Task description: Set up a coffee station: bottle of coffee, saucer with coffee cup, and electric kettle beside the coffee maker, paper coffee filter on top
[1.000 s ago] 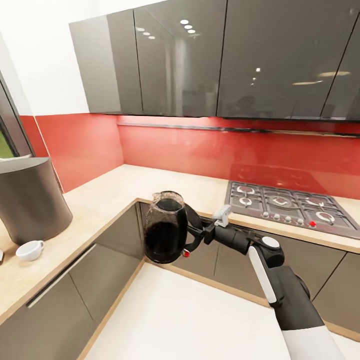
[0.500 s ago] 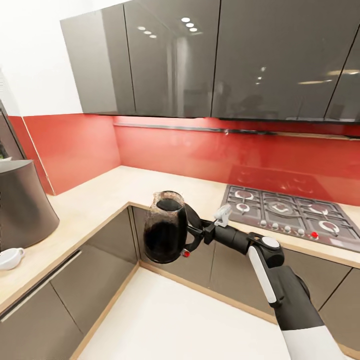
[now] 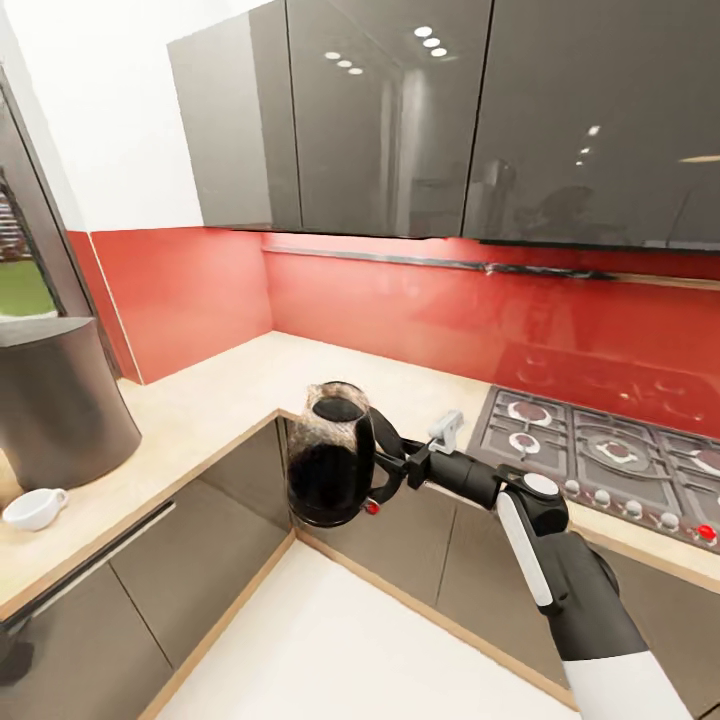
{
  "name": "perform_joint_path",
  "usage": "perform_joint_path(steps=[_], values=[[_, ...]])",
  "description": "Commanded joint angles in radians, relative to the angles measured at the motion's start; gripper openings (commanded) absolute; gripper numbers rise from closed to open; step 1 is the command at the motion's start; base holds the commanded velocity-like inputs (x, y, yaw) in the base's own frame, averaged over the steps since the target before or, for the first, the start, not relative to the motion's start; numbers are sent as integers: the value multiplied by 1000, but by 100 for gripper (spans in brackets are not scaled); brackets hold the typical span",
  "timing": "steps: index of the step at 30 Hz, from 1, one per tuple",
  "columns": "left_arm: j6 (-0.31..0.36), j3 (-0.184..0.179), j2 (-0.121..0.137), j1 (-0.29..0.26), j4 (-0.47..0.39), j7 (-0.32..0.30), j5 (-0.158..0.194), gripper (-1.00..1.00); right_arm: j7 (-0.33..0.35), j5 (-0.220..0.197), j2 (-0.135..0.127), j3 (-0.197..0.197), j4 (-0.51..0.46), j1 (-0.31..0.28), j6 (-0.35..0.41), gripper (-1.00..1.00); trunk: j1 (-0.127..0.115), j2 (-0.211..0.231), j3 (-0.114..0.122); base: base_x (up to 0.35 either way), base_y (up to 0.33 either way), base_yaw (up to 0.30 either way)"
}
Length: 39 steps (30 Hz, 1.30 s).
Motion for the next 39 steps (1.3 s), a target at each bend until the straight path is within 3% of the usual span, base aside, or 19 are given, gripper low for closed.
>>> perform_joint_path(steps=[1,39], values=[[5,8,-1,1,-4,-7,-9,100,-1,-14,-1,1,-1,-1,8,-100,1,-2,-2,196,-219,278],[5,18,-1,1,-5,-6,-7,100,-1,-14,-1,1,-1,-1,8,-100,1,-2,-2,121,-247,278]])
